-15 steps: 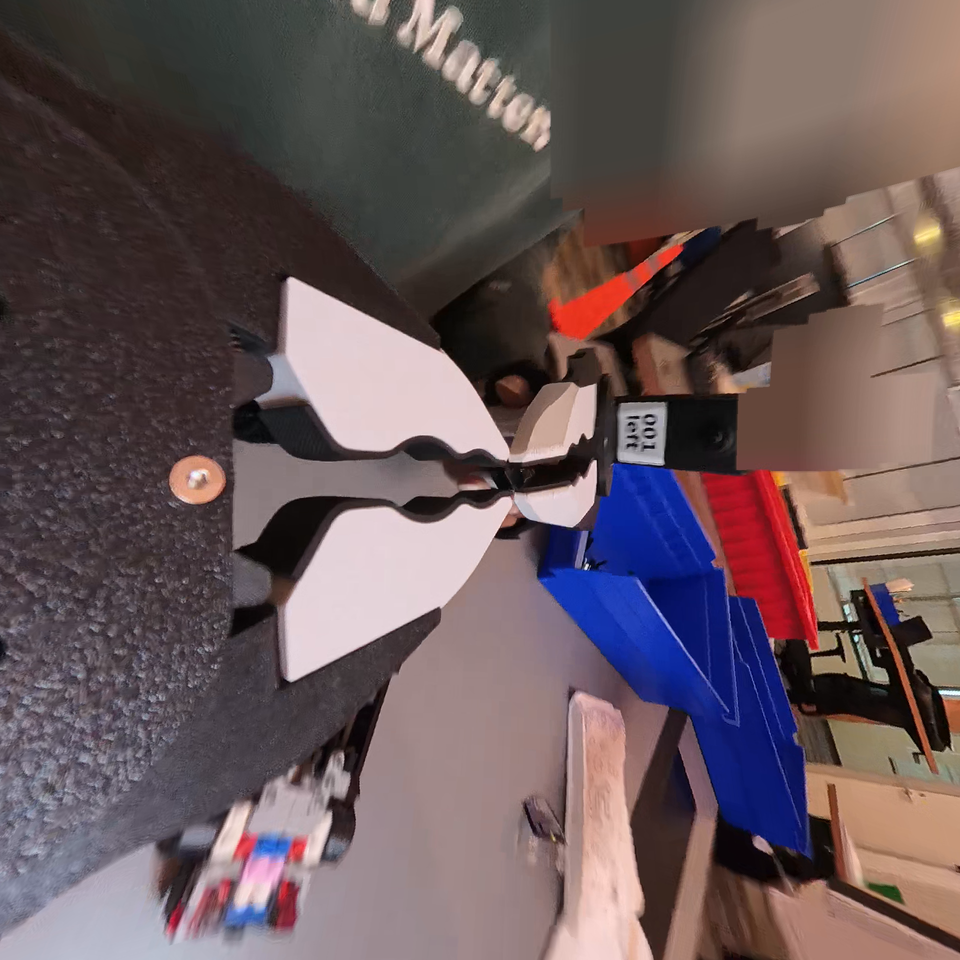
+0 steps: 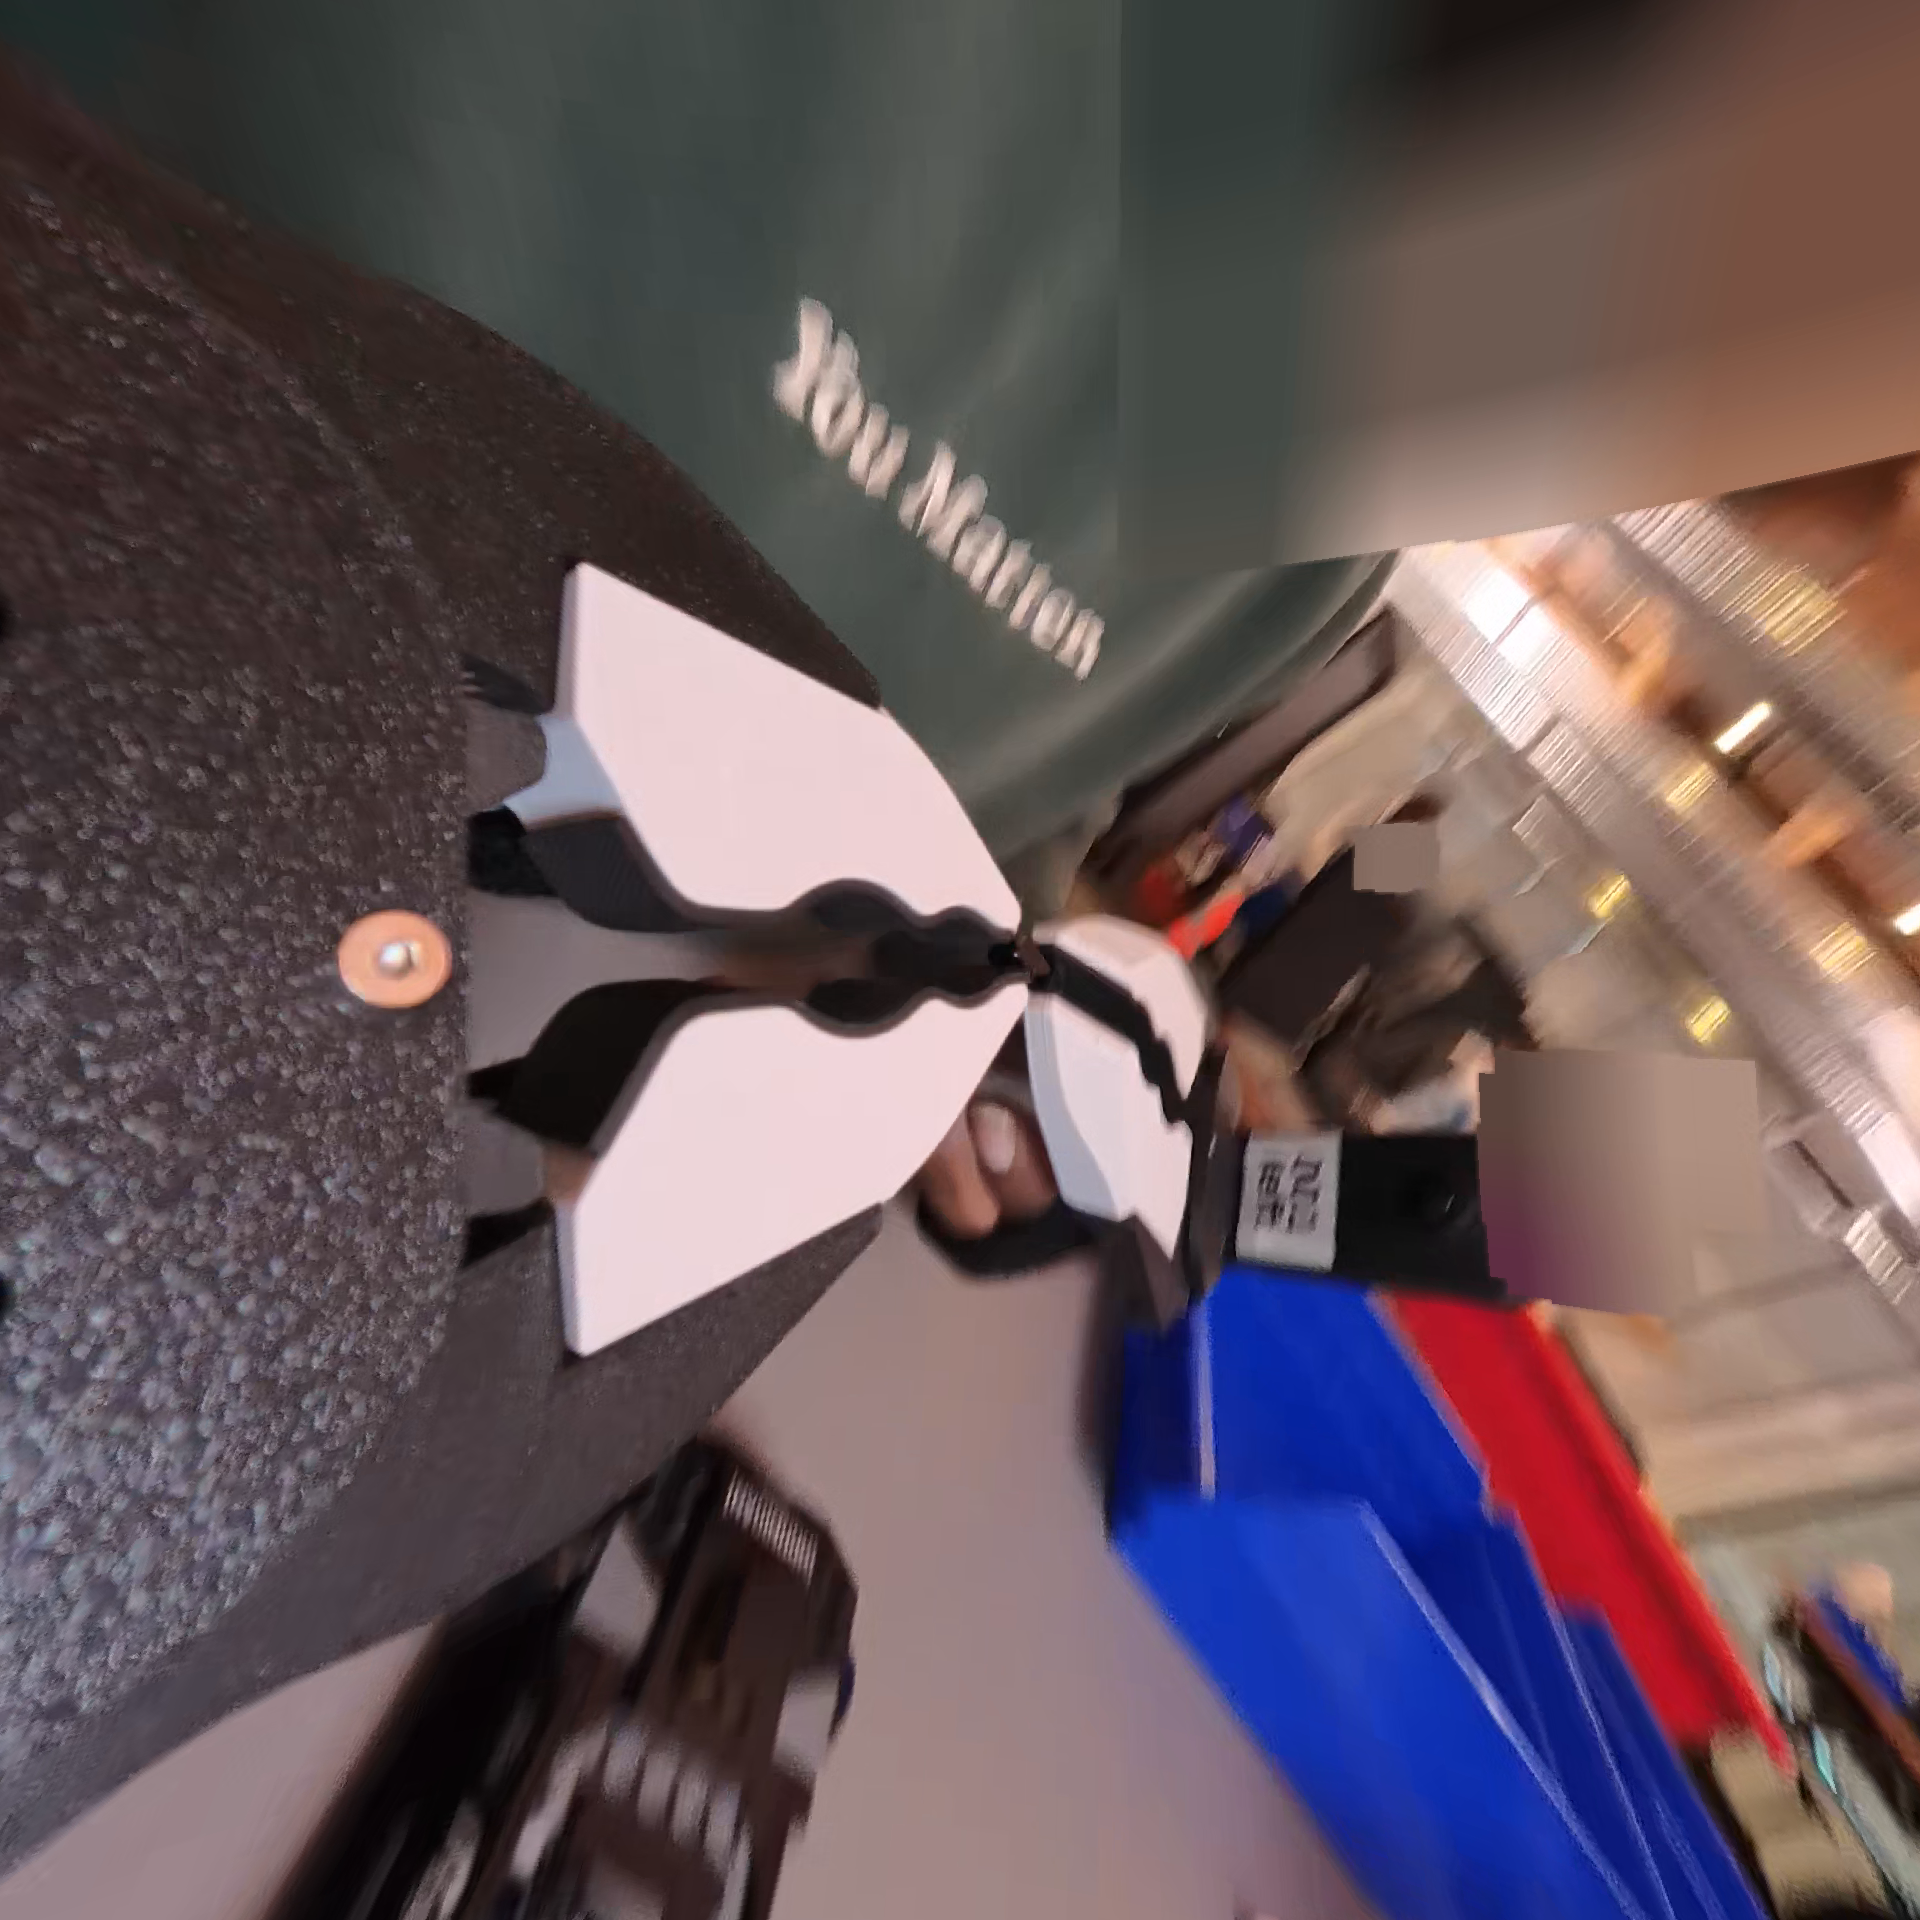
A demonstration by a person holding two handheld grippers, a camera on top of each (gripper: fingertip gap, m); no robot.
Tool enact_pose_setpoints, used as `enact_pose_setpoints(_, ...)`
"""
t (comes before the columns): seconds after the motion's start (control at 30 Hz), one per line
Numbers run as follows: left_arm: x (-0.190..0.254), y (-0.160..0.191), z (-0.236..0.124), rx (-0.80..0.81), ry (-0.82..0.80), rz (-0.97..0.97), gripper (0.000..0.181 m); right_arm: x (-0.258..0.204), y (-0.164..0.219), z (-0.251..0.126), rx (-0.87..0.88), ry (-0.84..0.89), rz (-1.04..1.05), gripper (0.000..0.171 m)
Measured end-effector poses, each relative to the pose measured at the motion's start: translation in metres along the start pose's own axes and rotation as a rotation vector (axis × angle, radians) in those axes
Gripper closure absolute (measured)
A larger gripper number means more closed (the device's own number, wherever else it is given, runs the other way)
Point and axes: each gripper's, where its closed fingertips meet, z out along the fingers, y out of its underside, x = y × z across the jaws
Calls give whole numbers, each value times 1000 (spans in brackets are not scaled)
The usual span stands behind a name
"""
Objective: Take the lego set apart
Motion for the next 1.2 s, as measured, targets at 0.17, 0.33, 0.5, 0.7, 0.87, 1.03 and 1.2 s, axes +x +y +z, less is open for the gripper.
enact_pose_setpoints(0.17, -10, -7, -8, 53, -39, -9, 173, 17, -3, -7, 55, 6, 75, 167)
enact_pose_setpoints(0.33, -45, -17, -28, 40, -341, 27, 173, 42, -2, -16, -9, 229, -39, 167)
enact_pose_setpoints(0.5, -62, -28, -75, -137, -730, 211, 174, 58, 7, -21, -118, 396, -173, 166)
enact_pose_setpoints(0.7, -71, -51, -214, -406, -1319, 421, 173, 62, 13, -16, -174, 434, -207, 166)
enact_pose_setpoints(0.87, -72, -37, -271, -449, -1434, 316, 173, 65, 10, -5, -190, 424, -198, 165)
enact_pose_setpoints(1.03, -76, -23, -284, -452, -1425, 239, 146, 65, 3, 14, -228, 424, -239, 165)
enact_pose_setpoints(1.2, -74, -10, -279, -476, -1363, 221, 126, 66, -13, 42, -239, 407, -286, 165)
